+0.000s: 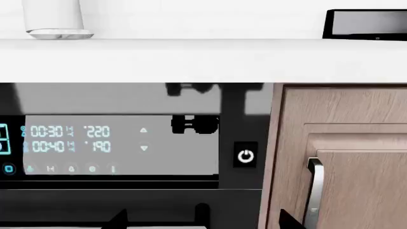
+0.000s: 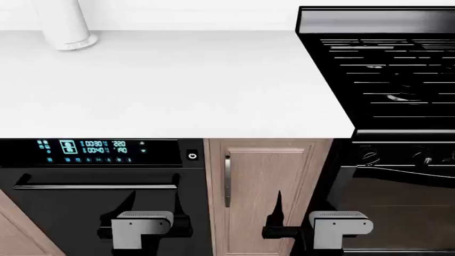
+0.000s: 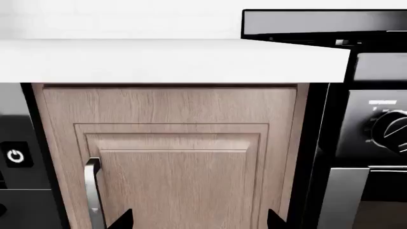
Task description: Pick and place the shaker into the drawer. Then close the cabinet.
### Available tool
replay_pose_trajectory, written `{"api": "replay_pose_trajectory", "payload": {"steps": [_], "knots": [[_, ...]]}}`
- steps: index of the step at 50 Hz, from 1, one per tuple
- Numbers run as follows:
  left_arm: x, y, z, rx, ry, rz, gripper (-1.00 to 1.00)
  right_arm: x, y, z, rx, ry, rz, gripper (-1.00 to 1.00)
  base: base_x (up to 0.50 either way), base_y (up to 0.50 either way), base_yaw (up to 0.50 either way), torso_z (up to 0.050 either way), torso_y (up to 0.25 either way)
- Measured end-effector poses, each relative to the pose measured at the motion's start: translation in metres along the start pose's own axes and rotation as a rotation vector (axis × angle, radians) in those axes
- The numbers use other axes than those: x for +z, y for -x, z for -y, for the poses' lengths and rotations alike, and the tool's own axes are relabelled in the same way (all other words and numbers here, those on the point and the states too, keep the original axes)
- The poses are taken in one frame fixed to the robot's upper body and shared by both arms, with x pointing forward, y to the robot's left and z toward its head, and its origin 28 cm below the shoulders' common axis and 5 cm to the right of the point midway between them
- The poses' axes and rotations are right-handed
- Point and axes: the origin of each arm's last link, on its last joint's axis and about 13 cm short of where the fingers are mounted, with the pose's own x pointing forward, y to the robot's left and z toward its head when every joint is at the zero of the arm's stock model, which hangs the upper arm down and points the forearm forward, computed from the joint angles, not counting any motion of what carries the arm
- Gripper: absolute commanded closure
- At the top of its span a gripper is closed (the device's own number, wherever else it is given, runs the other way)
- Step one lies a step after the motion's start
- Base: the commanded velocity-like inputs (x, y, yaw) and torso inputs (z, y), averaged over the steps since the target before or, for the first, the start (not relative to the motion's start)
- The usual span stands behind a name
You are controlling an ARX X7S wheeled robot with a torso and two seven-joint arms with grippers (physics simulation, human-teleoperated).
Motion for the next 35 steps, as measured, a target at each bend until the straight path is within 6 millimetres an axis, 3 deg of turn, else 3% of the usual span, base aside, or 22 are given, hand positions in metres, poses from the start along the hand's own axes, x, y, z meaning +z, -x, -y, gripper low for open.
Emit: {"api": "replay_pose_trajectory", "payload": {"steps": [27, 29, 31, 35], "knots": [[-0.006, -0.007, 0.005, -0.025, -0.015, -0.032, -1.00, 0.001, -0.001, 0.004, -0.040, 0.005, -0.015, -1.00, 0.00, 0.44, 0.00, 0.000, 0.000], [0.002, -0.015, 0.005, -0.019, -0.012, -0.033, -1.00, 0.012, -0.008, 0.007, -0.053, 0.003, -0.009, -1.00, 0.00, 0.00, 0.00, 0.000, 0.000], [0.021, -0.030, 0.006, -0.017, -0.009, -0.015, -1.00, 0.034, -0.023, 0.013, -0.068, 0.006, 0.021, -1.00, 0.00, 0.00, 0.00, 0.000, 0.000], [0.087, -0.078, 0.008, -0.011, 0.013, 0.040, -1.00, 0.103, -0.067, 0.025, -0.085, 0.036, 0.090, -1.00, 0.00, 0.00, 0.00, 0.000, 0.000]]}}
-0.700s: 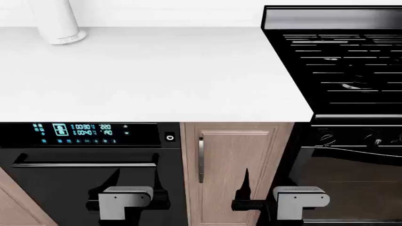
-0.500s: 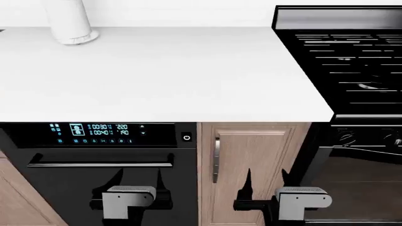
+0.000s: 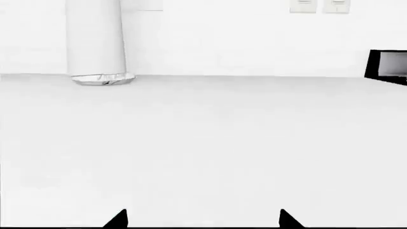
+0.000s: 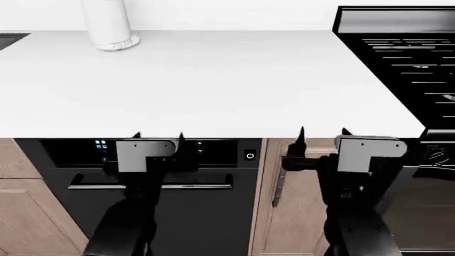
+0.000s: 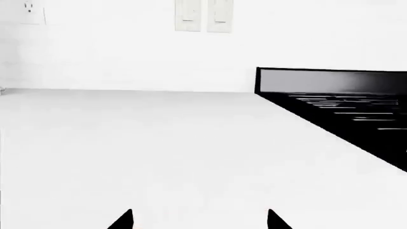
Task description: Pick and place the shaker into the drawer. Then close the cabinet.
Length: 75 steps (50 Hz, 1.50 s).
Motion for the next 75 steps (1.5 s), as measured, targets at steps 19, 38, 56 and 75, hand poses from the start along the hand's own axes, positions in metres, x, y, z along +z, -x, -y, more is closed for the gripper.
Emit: {"api": "replay_pose_trajectory", "payload": {"steps": [19, 38, 56, 75], "knots": [[0.370, -0.099, 0.053, -0.199, -0.082, 0.317, -1.00, 0.382, -0.100, 0.021, -0.053, 0.119, 0.296, -1.00, 0.00, 0.00, 0.00, 0.047, 0.047], [0.414, -0.080, 0.043, -0.161, -0.100, 0.273, -1.00, 0.445, -0.069, 0.026, -0.019, 0.137, 0.263, -1.00, 0.00, 0.00, 0.00, 0.050, 0.053], [0.417, -0.079, 0.039, -0.159, -0.063, 0.263, -1.00, 0.449, -0.067, 0.027, 0.001, 0.168, 0.241, -1.00, 0.38, 0.00, 0.00, 0.013, 0.011], [0.422, -0.077, 0.037, -0.117, -0.058, 0.296, -1.00, 0.448, -0.070, 0.025, 0.029, 0.200, 0.237, -1.00, 0.50, 0.00, 0.00, 0.000, 0.000]]}}
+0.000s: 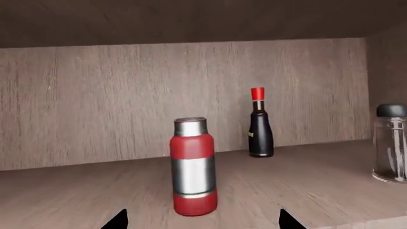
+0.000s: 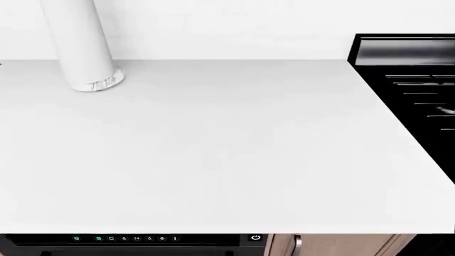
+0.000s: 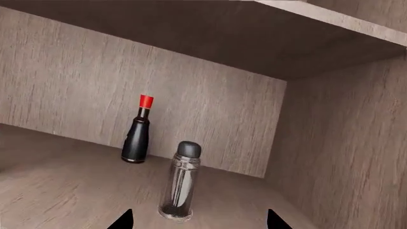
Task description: Pick and place the shaker into the drawer. Then close the cabinet.
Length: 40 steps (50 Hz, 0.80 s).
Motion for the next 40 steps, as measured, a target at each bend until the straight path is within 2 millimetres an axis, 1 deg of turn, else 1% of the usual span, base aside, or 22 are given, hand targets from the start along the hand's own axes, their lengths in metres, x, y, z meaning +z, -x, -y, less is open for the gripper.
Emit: {"api": "replay_pose_trajectory", "payload": {"steps": [15, 18, 19, 40], "knots": [[0.000, -0.001, 0.002, 0.005, -0.032, 0.021, -1.00, -0.004, -0.003, 0.001, 0.008, -0.003, -0.004, -1.00, 0.50, 0.00, 0.00, 0.000, 0.001], [0.012, 0.007, 0.007, -0.024, 0.007, -0.013, -1.00, -0.007, -0.004, 0.001, 0.009, -0.004, -0.007, -1.00, 0.50, 0.00, 0.00, 0.000, 0.000], [0.013, 0.008, 0.008, -0.033, 0.026, -0.010, -1.00, -0.008, -0.005, 0.001, 0.010, -0.005, -0.008, -1.00, 0.00, 0.00, 0.00, 0.000, 0.000], [0.008, 0.002, 0.007, -0.019, -0.015, 0.056, -1.00, -0.015, -0.008, 0.000, 0.048, -0.016, -0.018, -1.00, 0.00, 0.00, 0.00, 0.000, 0.000]]}}
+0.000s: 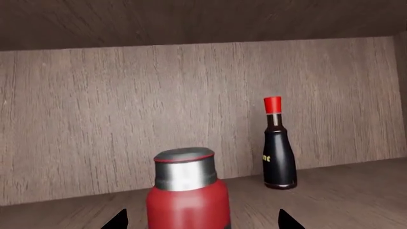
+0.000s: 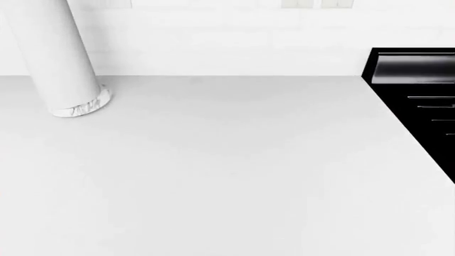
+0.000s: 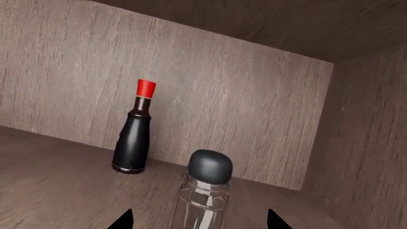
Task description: Pick and place the shaker into the drawer. Then close the cabinet.
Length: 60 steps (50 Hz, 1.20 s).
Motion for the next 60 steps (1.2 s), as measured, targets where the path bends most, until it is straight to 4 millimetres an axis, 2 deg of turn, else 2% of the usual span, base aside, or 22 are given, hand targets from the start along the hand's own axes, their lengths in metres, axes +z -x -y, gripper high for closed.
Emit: {"api": "replay_pose_trajectory", "payload": {"steps": [10, 17, 22, 23, 33, 34, 53, 60], "knots": [[-0.001, -0.001, 0.001, 0.000, -0.005, 0.009, -1.00, -0.002, 0.001, 0.000, 0.020, 0.000, -0.009, -1.00, 0.03, 0.00, 0.00, 0.000, 0.000], [0.009, 0.001, 0.002, 0.001, -0.033, 0.046, -1.00, -0.001, 0.001, 0.000, 0.032, -0.004, 0.001, -1.00, 0.50, 0.00, 0.00, 0.000, 0.000], [0.011, 0.002, 0.002, 0.002, -0.034, 0.055, -1.00, -0.002, 0.000, 0.000, 0.034, -0.006, 0.003, -1.00, 0.00, 0.00, 0.00, 0.000, 0.000], [0.011, 0.002, 0.002, 0.001, -0.029, 0.055, 1.00, -0.002, -0.001, 0.000, 0.034, -0.007, 0.004, -1.00, 0.00, 0.00, 0.00, 0.000, 0.000], [0.010, 0.000, 0.000, 0.004, -0.002, 0.066, 1.00, -0.003, -0.001, 0.000, 0.030, -0.012, 0.006, -1.00, 0.00, 0.00, 0.00, 0.000, 0.000], [0.010, 0.000, 0.000, 0.004, -0.002, 0.067, 1.00, -0.003, -0.001, 0.000, 0.029, -0.013, 0.006, 1.00, 0.00, 0.00, 0.00, 0.000, 0.000], [0.009, -0.001, 0.000, 0.019, -0.020, 0.085, 1.00, -0.009, -0.003, 0.003, -0.009, -0.004, 0.015, 1.00, 0.00, 0.00, 0.00, 0.000, 0.000], [0.010, 0.000, -0.003, 0.028, -0.026, 0.081, 1.00, 0.002, 0.001, 0.009, -0.051, 0.017, 0.053, 1.00, 0.00, 0.00, 0.00, 0.000, 0.000]]}}
